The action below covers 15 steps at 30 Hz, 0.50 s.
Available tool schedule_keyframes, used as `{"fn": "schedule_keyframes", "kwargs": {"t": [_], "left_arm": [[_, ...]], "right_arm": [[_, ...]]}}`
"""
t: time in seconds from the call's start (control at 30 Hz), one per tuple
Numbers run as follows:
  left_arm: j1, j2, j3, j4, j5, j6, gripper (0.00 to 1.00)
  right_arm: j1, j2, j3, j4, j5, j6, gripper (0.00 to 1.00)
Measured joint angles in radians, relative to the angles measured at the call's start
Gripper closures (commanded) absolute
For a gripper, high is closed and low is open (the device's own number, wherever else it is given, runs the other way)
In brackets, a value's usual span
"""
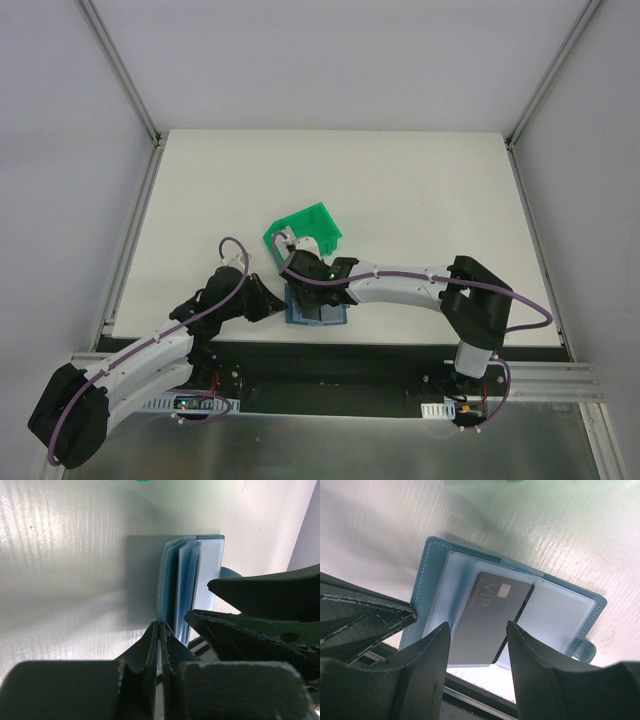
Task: Put the credit cards into the card holder
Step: Turn over the card slot in the card holder.
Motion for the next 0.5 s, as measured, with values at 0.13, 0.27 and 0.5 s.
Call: {"fn": "schedule_keyframes", "kwargs": {"t": [0.13, 0.27, 0.5], "left_arm": [[0.0, 0.0, 0.0, 0.0, 0.0, 0.0, 1.0], [0.0, 0.0, 0.0, 0.0, 0.0, 0.0, 1.0], [0.0, 0.001, 0.0, 0.0, 0.0, 0.0, 1.0]], "right_arm": [[0.0, -0.027, 0.0, -0.002, 0.006, 0.0, 0.53], [0.0, -0.051, -0.003, 0.0, 0.008, -0.001, 0.58], [0.0, -0.059, -0.018, -0.003, 0.013, -0.001, 0.61]]}}
